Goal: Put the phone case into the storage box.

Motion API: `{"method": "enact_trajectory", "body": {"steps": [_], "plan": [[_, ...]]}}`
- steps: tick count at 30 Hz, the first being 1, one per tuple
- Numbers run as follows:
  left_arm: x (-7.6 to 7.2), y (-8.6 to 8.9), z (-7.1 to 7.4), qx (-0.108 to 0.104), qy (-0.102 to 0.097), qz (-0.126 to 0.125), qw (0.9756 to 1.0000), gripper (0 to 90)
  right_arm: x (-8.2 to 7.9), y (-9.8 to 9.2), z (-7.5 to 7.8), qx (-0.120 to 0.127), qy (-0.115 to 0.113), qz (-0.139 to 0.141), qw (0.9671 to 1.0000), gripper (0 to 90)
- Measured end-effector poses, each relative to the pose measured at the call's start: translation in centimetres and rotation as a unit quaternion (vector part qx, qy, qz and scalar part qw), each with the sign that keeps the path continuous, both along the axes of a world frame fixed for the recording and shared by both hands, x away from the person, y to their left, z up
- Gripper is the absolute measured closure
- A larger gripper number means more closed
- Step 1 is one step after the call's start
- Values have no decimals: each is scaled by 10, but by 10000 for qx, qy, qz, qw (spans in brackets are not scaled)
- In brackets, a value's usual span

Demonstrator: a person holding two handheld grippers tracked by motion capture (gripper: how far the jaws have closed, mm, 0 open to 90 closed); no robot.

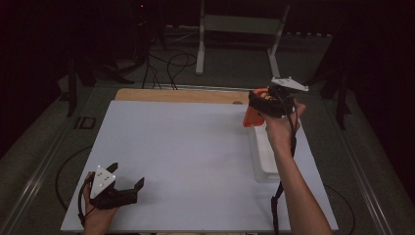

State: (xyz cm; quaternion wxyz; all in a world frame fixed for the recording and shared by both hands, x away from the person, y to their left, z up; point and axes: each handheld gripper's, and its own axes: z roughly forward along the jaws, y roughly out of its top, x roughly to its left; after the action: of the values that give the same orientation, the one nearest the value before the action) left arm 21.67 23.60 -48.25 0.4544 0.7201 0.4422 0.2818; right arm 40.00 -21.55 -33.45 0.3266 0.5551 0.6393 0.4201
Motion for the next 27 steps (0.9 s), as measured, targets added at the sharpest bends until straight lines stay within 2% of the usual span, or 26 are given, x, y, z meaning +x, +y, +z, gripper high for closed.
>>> {"method": "enact_trajectory", "body": {"steps": [27], "plan": [[-1,1,0,-7,-11,17,10000,6,17,-15,-8,-40,65,-350,9994,161]]}}
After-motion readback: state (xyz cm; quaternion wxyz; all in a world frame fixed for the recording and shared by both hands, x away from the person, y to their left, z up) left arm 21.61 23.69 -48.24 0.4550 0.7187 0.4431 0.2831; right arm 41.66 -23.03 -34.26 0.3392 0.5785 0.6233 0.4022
